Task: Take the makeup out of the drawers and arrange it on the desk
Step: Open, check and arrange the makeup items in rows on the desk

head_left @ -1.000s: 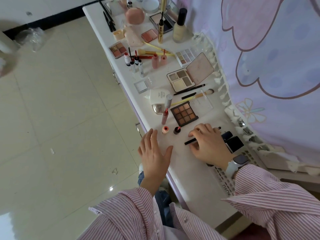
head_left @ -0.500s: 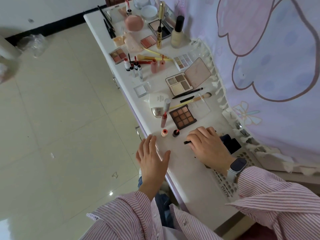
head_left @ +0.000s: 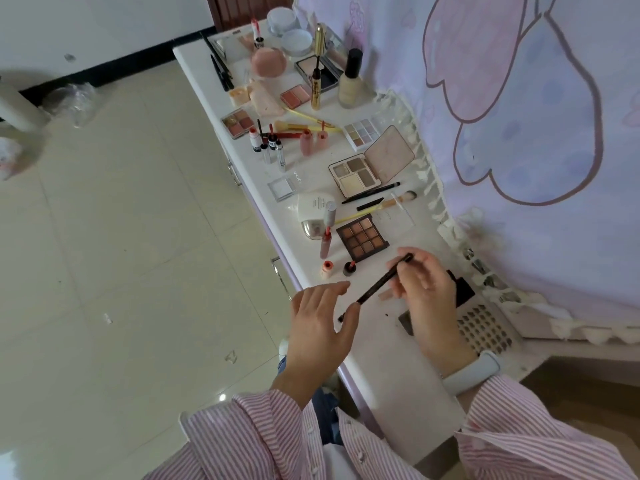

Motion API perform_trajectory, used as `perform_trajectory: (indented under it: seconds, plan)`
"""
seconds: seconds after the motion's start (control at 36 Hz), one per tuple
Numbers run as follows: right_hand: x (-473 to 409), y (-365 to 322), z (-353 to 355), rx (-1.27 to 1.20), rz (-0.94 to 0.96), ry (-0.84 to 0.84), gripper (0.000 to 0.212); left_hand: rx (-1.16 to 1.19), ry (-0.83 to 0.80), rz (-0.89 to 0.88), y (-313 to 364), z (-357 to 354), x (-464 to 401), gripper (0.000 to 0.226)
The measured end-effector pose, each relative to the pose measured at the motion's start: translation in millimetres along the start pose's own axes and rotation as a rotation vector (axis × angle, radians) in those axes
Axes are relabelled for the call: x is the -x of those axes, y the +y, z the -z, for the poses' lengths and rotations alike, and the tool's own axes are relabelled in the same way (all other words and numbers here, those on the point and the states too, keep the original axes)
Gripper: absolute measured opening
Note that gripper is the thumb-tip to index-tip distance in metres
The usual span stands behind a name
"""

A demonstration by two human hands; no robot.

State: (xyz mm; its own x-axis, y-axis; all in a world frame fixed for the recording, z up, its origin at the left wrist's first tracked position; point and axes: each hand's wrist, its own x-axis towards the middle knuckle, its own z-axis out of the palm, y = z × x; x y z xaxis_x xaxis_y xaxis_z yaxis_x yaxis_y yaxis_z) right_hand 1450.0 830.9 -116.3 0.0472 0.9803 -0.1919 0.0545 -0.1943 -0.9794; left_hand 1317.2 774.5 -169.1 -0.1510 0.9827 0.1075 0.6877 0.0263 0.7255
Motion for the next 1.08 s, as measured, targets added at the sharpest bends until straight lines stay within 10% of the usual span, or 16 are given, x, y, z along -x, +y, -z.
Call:
perform_trajectory:
  seconds: [0.28,0.44,1.08]
  plan:
    - [24,13,-14,-0.2,-0.333,-0.025,0.011,0.044,-0.275,0.047,4,6,14,0.062]
    - [28,9,-14,0.003,-0.302,-0.096,0.015,0.012,-0.272,0.091,3,17,17,0.026]
    - [90,-12,-65,0.14,-0.22,-0.067,0.029,-0.032,-0.439,0.079,-21,92,31,0.026]
